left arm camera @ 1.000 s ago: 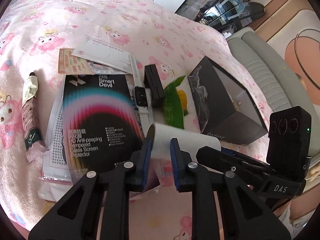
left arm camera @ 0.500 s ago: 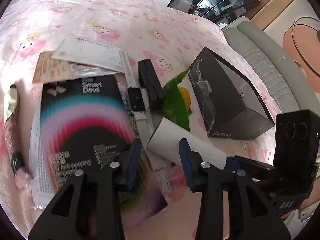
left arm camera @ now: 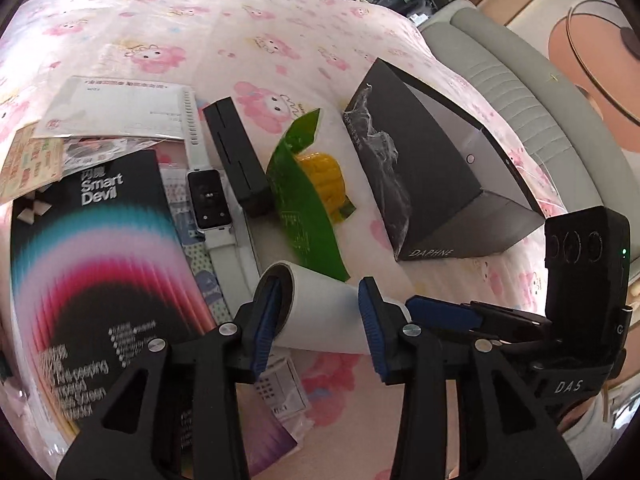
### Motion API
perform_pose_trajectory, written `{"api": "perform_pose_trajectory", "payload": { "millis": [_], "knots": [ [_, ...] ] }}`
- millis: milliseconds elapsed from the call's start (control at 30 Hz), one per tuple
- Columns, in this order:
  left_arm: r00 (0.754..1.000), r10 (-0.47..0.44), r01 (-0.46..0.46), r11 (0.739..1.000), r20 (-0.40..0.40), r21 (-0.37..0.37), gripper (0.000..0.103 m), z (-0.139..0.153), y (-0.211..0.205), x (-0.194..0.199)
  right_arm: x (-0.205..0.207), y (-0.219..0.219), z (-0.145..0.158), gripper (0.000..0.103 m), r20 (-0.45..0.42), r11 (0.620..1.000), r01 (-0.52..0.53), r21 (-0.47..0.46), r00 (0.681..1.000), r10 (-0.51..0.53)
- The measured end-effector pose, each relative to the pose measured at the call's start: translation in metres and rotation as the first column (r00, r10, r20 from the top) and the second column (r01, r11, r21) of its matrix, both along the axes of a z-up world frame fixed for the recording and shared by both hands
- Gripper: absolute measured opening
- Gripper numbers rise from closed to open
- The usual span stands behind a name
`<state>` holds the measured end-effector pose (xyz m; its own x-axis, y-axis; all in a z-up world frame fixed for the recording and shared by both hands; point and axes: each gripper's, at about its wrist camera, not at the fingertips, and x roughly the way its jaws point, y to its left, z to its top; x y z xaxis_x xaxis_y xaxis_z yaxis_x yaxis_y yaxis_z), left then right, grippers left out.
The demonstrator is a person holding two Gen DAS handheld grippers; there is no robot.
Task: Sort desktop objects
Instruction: 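Lift the paper roll and carry it over the shoebox with the left tool, then lower the paper roll into the shoebox beside the comb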
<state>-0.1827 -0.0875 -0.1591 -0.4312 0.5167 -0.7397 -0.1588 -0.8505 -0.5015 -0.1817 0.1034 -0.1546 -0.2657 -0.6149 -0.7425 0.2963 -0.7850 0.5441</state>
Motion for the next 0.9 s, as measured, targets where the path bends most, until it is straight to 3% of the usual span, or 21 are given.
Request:
{"api": "perform_pose_trajectory", "payload": {
  "millis": [133, 200, 333, 533, 700, 900],
  "knots": [
    [1.0, 0.019, -0.019, 1.0, 0.004, 0.003, 0.037, 0.002, -0.005, 0.008, 0.002, -0.006, -0.002, 0.049, -0.003, 0.999, -0.024, 0.031, 1.0, 0.024],
    [0.999, 0.034, -0.034, 0.999, 0.014, 0.002, 0.038, 0.0, -0.008, 0.011, 0.001, -0.008, -0.011, 0.049, 0.043, 0.997, -0.02, 0.077, 0.999, 0.017],
    [0.999, 0.039, -0.039, 0.999, 0.019, 0.013, 0.037, 0.001, -0.009, 0.017, 0.009, -0.002, -0.019, 0.049, 0.083, 1.0, -0.007, 0.004, 0.997, 0.007],
    [1.0, 0.013, -0.013, 1.0, -0.021, 0.021, 0.037, 0.025, 0.001, 0.028, 0.02, 0.002, 0.017, 0.049, -0.039, 1.0, -0.006, -0.012, 0.999, 0.005],
    [0.992, -0.018, 0.022, 0.999, -0.121, 0.029, 0.037, 0.066, 0.021, 0.03, 0.026, 0.026, 0.062, 0.049, -0.129, 0.998, 0.018, -0.055, 0.991, -0.025],
    [0.98, -0.073, 0.083, 0.995, -0.184, 0.047, 0.037, 0.101, 0.064, -0.002, 0.008, 0.065, 0.105, 0.049, -0.213, 0.994, 0.095, -0.062, 0.971, -0.106]
  ]
}}
